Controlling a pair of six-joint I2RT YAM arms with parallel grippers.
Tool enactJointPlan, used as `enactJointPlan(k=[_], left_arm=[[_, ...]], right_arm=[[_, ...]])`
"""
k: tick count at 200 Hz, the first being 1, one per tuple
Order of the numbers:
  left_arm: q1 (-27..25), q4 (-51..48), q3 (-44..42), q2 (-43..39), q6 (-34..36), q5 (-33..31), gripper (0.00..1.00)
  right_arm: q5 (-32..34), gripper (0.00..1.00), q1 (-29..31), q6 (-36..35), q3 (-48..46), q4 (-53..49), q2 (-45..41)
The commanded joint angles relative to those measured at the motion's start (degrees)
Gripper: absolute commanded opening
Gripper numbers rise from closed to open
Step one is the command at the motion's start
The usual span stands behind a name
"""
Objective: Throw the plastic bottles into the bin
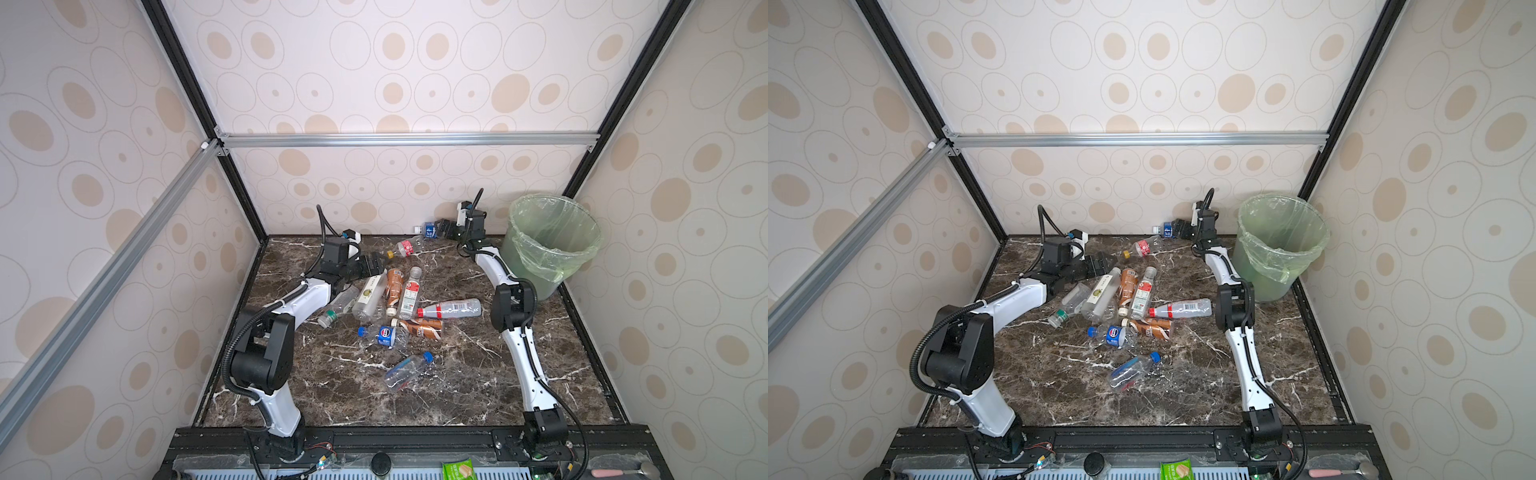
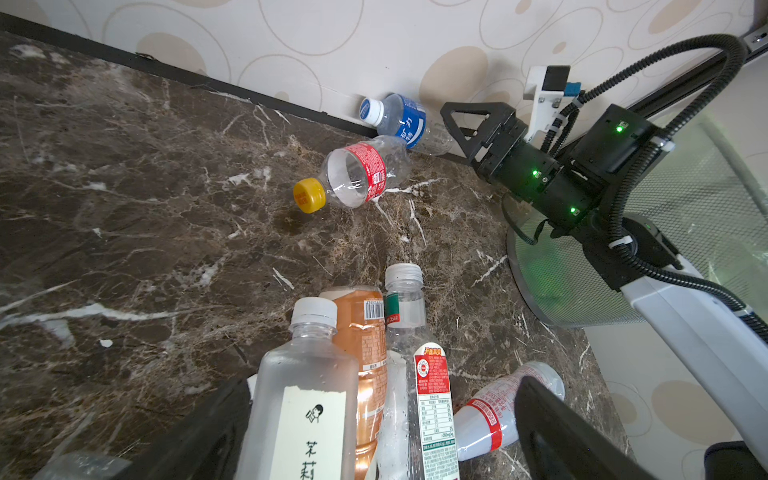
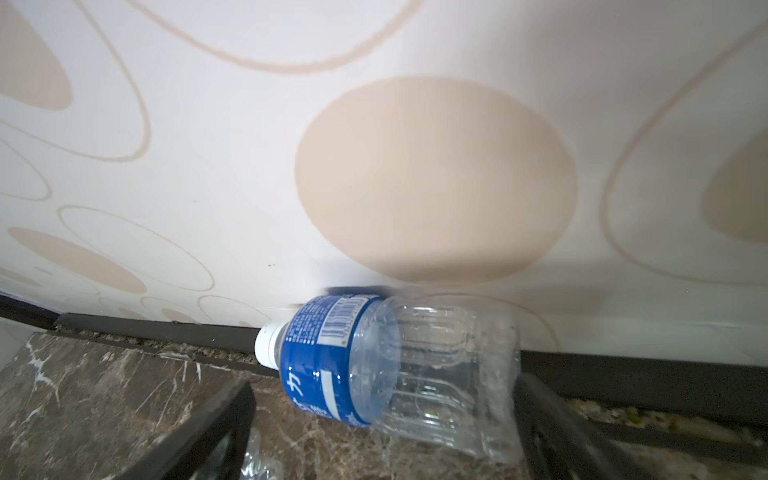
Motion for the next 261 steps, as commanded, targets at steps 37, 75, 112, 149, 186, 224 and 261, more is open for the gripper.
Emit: enactJointPlan(k=[37, 75, 112, 149, 186, 224, 261], left_arm=[[0.47, 0.49, 1.67, 0.37, -0.09, 0.63, 0.99], [0.54, 0.51, 1.58, 0.37, 0.07, 0.62, 0.99], [1.10, 0.93, 1.60, 0.72, -0.62, 1.06, 0.99], [1.61, -0.49, 3.08, 1.27, 0.83, 0.04, 0.99], [1.78, -1.56, 11.37, 6.90, 2.86, -0.67, 0.99], [1.84, 1.92, 21.43, 16.98, 1.03, 3.78, 0.99], [1.85, 12.16, 29.63, 27.17, -4.00, 11.03, 0.99]], right_arm=[[-2.82, 0.98, 2.75, 2.49, -9.88, 3.96, -7.35], [-4.48, 0.98, 3.49, 2.00, -14.68, 4.68, -11.12], [2.87, 0.99, 2.83, -0.65, -24.74, 6.94, -17.69], [3.02, 1.00, 0.87, 2.38, -11.75, 0.48, -10.12], [3.76, 0.99, 0.56, 2.43, -2.92, -0.63, -3.90], [2.77, 1.00, 0.41, 4.78, -0.82, 1.91, -0.42], [1.29, 0.99, 0.76, 5.99, 3.05, 3.98, 3.40]])
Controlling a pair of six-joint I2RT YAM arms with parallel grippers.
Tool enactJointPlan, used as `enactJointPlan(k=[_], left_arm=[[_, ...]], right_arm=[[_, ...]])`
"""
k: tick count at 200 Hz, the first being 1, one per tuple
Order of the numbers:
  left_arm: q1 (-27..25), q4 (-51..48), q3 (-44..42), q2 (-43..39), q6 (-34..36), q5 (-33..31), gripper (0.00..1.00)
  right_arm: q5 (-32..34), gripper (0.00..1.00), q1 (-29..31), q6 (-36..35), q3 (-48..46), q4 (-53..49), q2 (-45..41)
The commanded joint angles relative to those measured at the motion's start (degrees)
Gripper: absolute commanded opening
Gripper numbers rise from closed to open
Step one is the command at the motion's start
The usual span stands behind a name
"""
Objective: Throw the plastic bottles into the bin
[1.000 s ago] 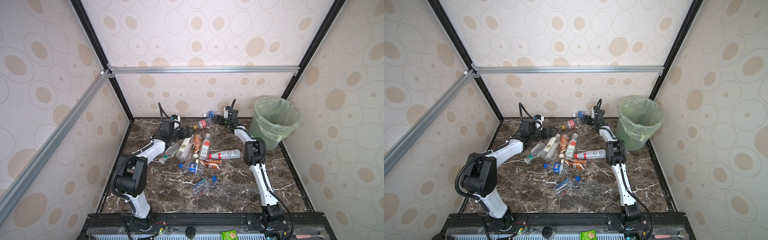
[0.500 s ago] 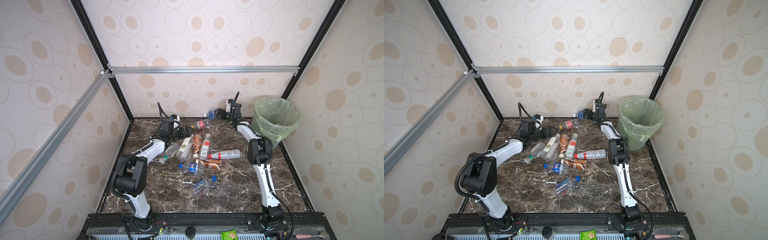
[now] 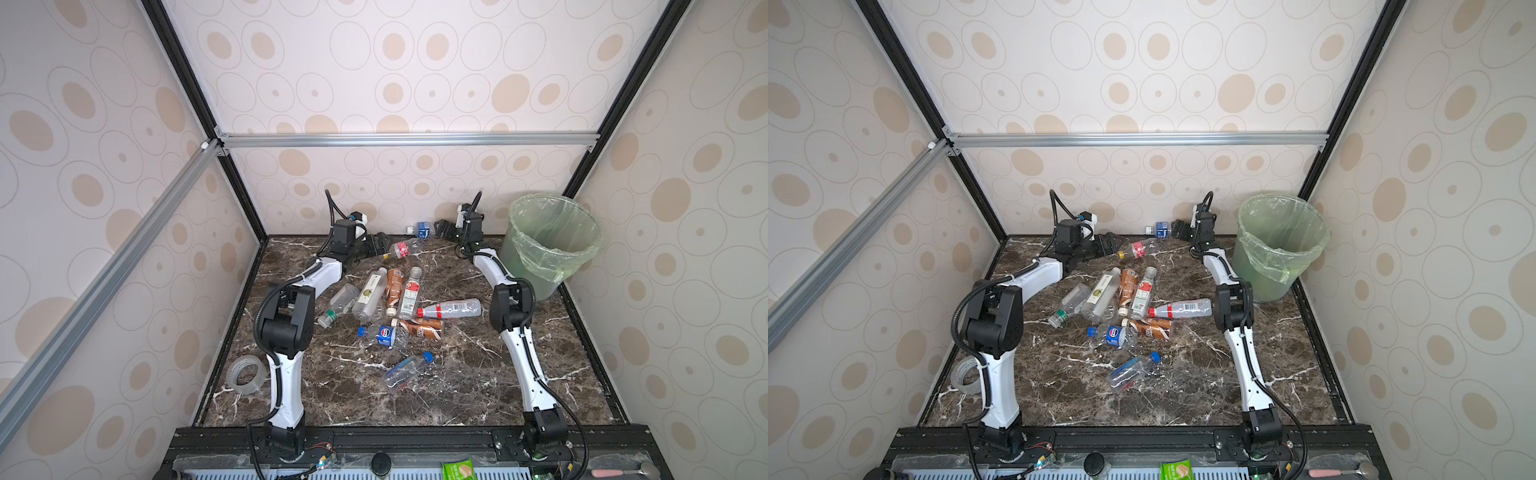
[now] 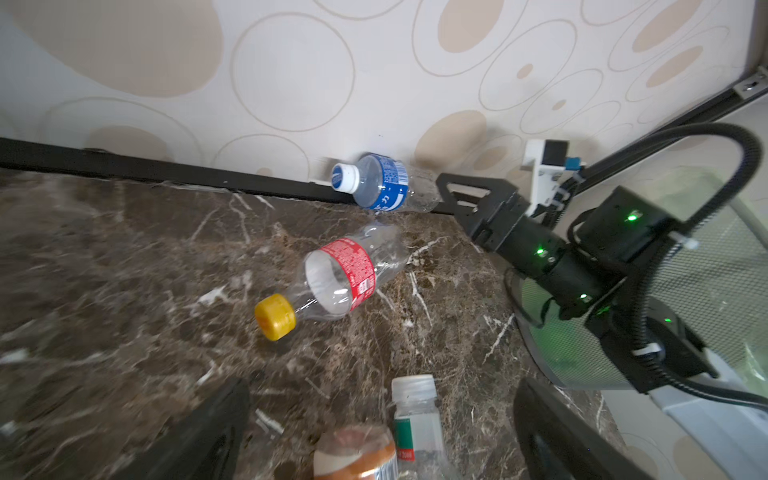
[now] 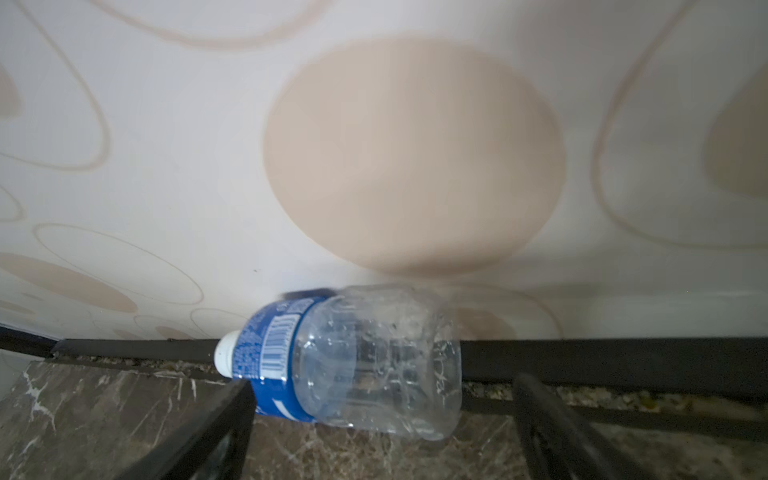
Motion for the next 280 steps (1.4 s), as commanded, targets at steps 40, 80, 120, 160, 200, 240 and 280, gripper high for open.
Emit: enactJointPlan(k=[40, 80, 120, 160, 200, 240, 280], left_arm=[[0.34, 18.56, 16.57, 18.13, -14.75, 11.79, 0.99], [0.24, 15.81, 25.95, 25.52, -14.69, 10.32, 0.99], [0.34, 14.38, 30.26, 28.61, -14.22, 9.47, 0.99], [1.11, 12.70, 35.08, 31.84, -13.91, 8.95, 0.99], [1.83, 10.02, 41.79, 36.36, -13.46, 7.78, 0.99], [2.11, 10.10, 43.85, 38.63, -13.65, 6.12, 0.99], [2.27, 11.60, 45.63, 40.75, -14.11, 5.55, 0.99]], right_arm=[[-2.25, 0.99, 0.85, 2.10, 2.97, 3.70, 2.55], [-4.10, 0.99, 1.79, 1.94, 4.14, 5.43, 3.35], [-5.21, 0.99, 2.84, 1.76, 3.94, 5.14, 2.58], [-6.89, 0.99, 3.63, 3.54, 1.97, 5.84, 1.18], [-7.62, 1.00, 5.05, 3.17, -0.52, 6.27, -0.66], [-8.41, 1.00, 5.32, 4.48, -0.54, 6.61, -0.60], [-4.14, 0.99, 4.98, 2.01, -3.97, 7.72, -3.12]])
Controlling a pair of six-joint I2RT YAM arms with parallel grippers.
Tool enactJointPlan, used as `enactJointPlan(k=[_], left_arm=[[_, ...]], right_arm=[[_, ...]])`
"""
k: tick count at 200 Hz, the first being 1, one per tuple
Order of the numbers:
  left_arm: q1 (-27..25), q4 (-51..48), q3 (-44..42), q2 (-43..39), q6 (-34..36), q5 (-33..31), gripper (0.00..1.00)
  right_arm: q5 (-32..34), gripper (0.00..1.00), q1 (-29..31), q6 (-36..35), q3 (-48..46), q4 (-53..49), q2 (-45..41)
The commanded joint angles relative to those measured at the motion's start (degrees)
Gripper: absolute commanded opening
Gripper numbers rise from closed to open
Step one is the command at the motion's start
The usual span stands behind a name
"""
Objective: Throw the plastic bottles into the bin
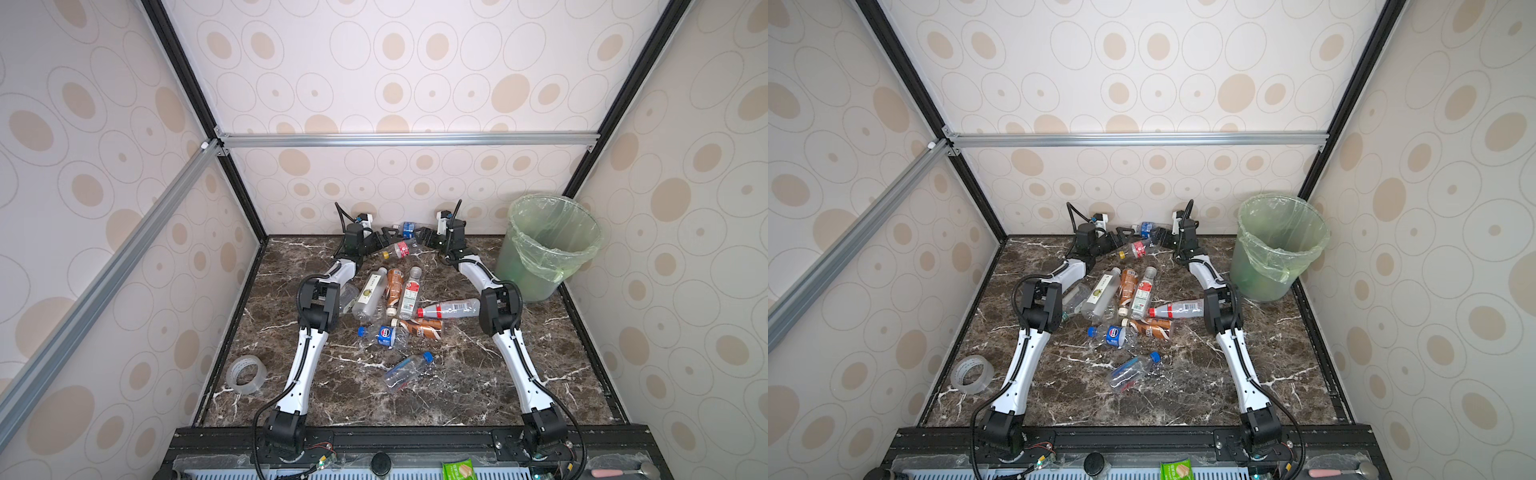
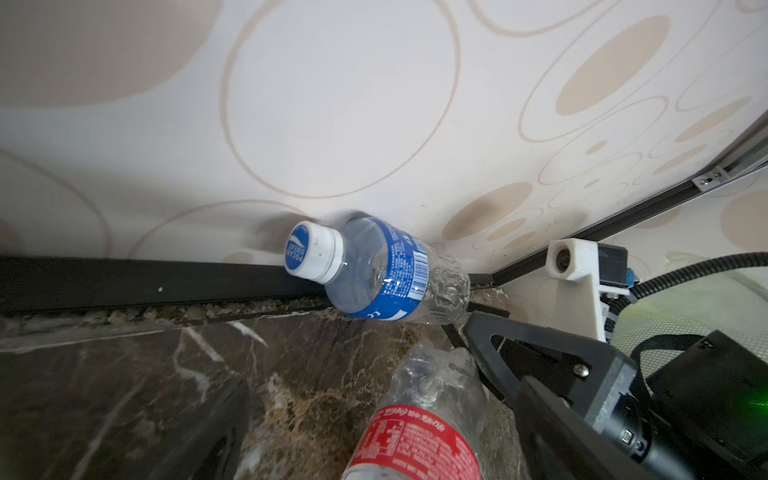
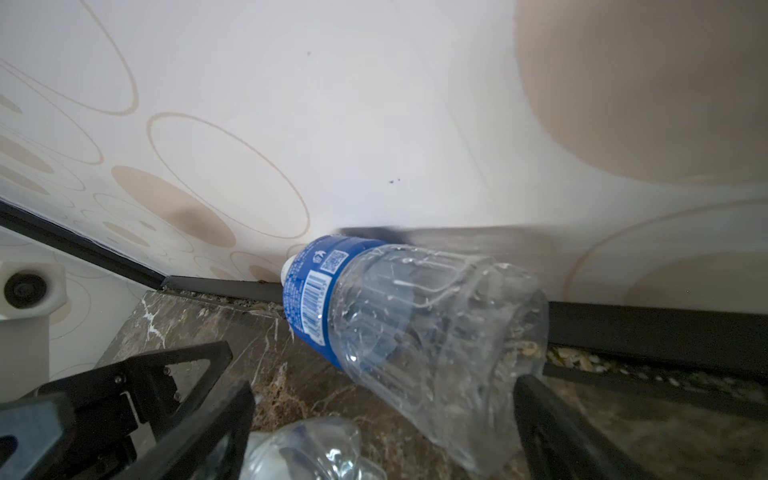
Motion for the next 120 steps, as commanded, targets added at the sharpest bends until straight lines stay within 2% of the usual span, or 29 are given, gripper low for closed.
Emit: enactJointPlan(k=[1, 44, 86, 120], left_arm=[[0.39, 1.51, 3.21, 0.93, -0.50, -0.66, 0.99], [0.45, 1.92, 3.25, 0.85, -0.26, -0.72, 0.99], [0.46, 1.75, 2.72, -0.14, 0.09, -0.47, 0.99], [0.47, 1.52, 1.23, -1.54, 1.11, -0.53, 0.99]], right_arm=[[3.09, 0.99, -0.09, -1.32, -1.43, 1.98, -4.23], [5.08, 1.00, -0.80, 1.22, 2.94, 2.50, -1.46], [4.12, 0.99, -0.04, 1.03, 5.64, 2.93, -0.12], [6.50, 0.99, 0.08, 0.32, 7.76, 1.67, 1.57]])
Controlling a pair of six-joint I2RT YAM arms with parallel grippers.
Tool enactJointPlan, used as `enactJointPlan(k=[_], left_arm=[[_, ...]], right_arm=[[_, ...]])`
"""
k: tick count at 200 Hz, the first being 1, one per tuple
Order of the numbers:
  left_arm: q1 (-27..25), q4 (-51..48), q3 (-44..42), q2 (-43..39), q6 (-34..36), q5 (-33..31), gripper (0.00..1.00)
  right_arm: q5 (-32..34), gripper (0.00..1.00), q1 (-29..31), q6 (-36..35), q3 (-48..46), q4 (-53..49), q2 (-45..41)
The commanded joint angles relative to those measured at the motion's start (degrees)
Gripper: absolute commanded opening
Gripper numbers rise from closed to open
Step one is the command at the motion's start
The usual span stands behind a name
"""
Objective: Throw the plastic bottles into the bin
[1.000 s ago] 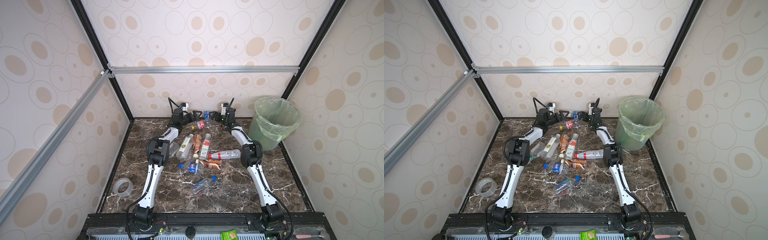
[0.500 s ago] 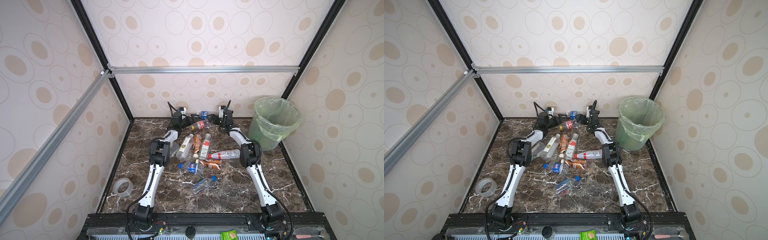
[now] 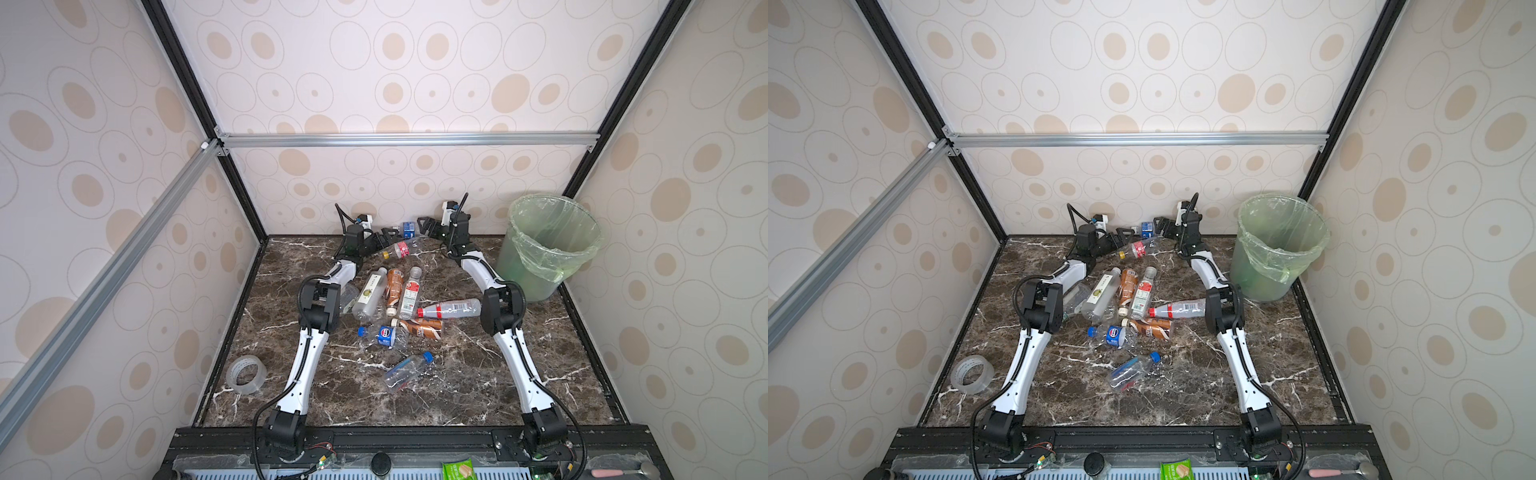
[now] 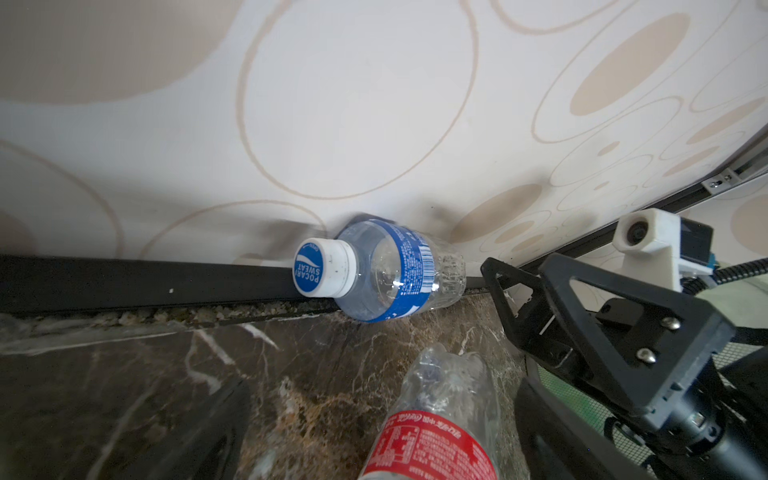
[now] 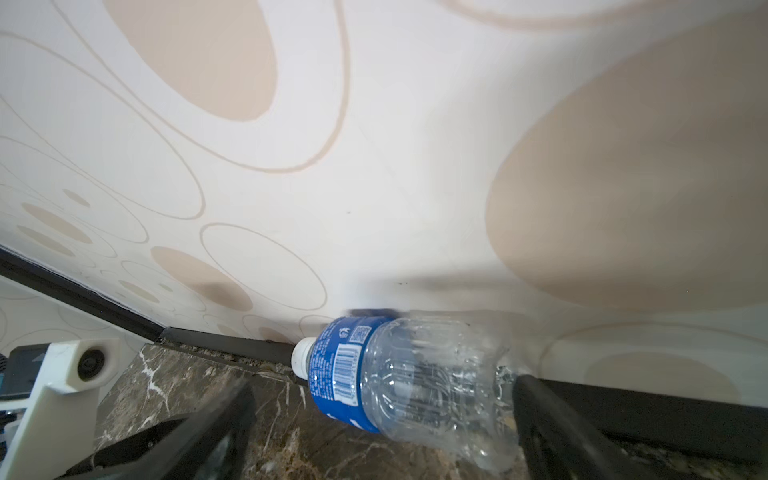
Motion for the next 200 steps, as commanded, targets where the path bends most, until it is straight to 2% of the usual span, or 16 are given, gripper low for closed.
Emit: enactJointPlan(k=[1, 36, 74, 137, 196, 200], left_arm=[[0.47, 1.28, 0.55, -2.37, 1.14, 0.14, 0.99], [0.47, 1.74, -1.33, -3.69, 1.37, 0.24, 0.99], [0.47, 1.33, -1.99, -4.55, 2.41, 0.44, 0.99], [0.70, 0.36, -2.02, -5.27, 4.02, 0.39, 0.99], [2.20, 1.38, -4.79, -6.73, 3.63, 0.26, 0.99], [2.37, 1.29, -4.84, -6.75, 3.59, 0.26, 0.99]], right_arm=[[2.35, 1.00, 0.30, -0.36, 3.23, -0.32, 1.85], [3.62, 1.00, 0.03, -0.03, 3.59, 0.71, 3.79], [2.09, 0.99, 0.84, 0.77, 4.96, 1.49, 6.05], [0.23, 1.00, 2.39, -0.88, 4.57, 2.22, 4.93], [-1.34, 0.99, 2.59, 0.40, 2.84, 3.28, 2.80], [-1.46, 1.00, 4.10, 0.35, 2.74, 3.36, 2.71]])
